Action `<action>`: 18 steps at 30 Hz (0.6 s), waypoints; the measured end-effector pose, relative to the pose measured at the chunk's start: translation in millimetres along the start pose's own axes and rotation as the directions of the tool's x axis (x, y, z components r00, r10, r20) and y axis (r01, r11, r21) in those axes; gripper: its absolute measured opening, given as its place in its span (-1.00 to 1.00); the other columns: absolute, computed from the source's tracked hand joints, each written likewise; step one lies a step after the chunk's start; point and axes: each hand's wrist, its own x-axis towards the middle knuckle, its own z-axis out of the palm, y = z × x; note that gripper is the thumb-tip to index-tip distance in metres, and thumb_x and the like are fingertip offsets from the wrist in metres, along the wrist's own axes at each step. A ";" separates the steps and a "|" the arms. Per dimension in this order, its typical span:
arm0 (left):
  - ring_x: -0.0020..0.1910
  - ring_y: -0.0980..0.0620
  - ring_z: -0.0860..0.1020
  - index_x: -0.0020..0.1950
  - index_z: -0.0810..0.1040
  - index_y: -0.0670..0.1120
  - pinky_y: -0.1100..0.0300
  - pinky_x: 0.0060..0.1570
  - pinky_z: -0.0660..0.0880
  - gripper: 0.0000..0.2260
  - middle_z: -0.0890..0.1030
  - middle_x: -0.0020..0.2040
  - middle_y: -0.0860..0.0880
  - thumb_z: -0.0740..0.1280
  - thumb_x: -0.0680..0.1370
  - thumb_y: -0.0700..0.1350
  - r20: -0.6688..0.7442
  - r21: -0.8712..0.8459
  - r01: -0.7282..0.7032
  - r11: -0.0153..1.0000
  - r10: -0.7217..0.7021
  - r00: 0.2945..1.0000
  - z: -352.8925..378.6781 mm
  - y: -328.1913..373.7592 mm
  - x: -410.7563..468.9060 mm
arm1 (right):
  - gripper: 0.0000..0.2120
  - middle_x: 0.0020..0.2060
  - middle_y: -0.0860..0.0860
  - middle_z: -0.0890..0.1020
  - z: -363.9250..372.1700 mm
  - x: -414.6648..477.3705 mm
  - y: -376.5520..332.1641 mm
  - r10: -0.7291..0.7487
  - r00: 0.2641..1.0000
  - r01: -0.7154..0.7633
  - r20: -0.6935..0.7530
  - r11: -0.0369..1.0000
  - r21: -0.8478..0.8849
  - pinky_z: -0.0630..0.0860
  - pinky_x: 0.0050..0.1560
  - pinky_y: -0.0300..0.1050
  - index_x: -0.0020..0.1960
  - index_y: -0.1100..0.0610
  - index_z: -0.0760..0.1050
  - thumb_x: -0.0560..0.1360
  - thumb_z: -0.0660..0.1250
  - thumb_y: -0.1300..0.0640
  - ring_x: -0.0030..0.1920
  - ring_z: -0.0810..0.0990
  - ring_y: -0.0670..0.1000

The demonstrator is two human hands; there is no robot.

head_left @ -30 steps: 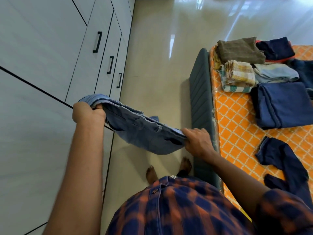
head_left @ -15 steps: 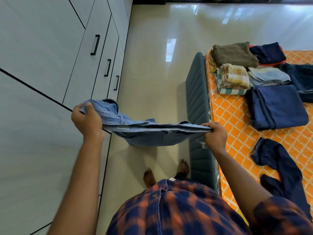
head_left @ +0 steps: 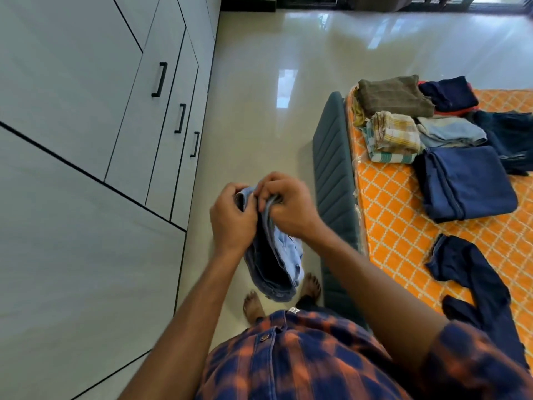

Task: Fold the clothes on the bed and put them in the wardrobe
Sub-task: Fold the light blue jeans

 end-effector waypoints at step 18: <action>-0.04 -0.05 0.64 0.08 0.61 0.03 0.04 -0.03 0.60 -0.79 0.67 -0.01 -0.09 0.35 0.46 -0.12 0.259 -0.428 0.318 0.846 -0.223 0.940 0.8 12.3 -8.2 | -0.71 -0.21 0.01 0.70 14.4 -20.5 -4.5 0.392 0.919 -0.392 -0.042 0.920 0.022 0.60 -0.06 0.13 -0.07 0.07 0.68 0.65 0.24 0.01 -0.18 0.66 0.01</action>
